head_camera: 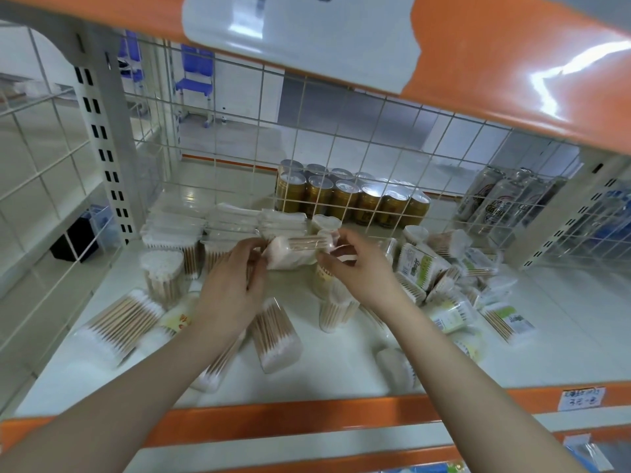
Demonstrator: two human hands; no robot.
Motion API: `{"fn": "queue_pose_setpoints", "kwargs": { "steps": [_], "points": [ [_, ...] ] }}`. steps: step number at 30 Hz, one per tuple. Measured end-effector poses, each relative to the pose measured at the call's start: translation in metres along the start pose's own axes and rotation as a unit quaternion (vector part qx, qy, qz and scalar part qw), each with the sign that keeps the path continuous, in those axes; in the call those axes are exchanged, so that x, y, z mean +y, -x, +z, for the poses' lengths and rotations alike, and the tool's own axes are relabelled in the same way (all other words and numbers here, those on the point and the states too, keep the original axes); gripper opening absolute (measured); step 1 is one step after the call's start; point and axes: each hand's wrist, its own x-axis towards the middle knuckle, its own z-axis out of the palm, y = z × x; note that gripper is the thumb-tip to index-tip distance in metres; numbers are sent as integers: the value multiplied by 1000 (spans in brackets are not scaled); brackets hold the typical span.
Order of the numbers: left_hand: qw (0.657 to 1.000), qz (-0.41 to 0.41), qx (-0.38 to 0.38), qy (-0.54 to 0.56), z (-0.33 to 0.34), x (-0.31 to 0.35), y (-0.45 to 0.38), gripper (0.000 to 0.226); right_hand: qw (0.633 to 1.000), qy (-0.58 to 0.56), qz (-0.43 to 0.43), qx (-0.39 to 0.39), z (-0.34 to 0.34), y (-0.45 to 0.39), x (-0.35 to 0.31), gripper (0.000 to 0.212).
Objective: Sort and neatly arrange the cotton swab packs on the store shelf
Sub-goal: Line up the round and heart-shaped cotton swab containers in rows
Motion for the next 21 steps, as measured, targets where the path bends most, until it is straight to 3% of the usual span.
{"fn": "queue_pose_setpoints", "kwargs": {
  "steps": [8, 21],
  "points": [
    [986, -100, 21, 135, 2, 10, -6, 27, 999, -40, 26, -5, 4, -7, -5, 12],
    [988, -95, 2, 121, 7, 9, -7, 29, 998, 4, 68, -9, 9, -17, -7, 21]
  ]
}}
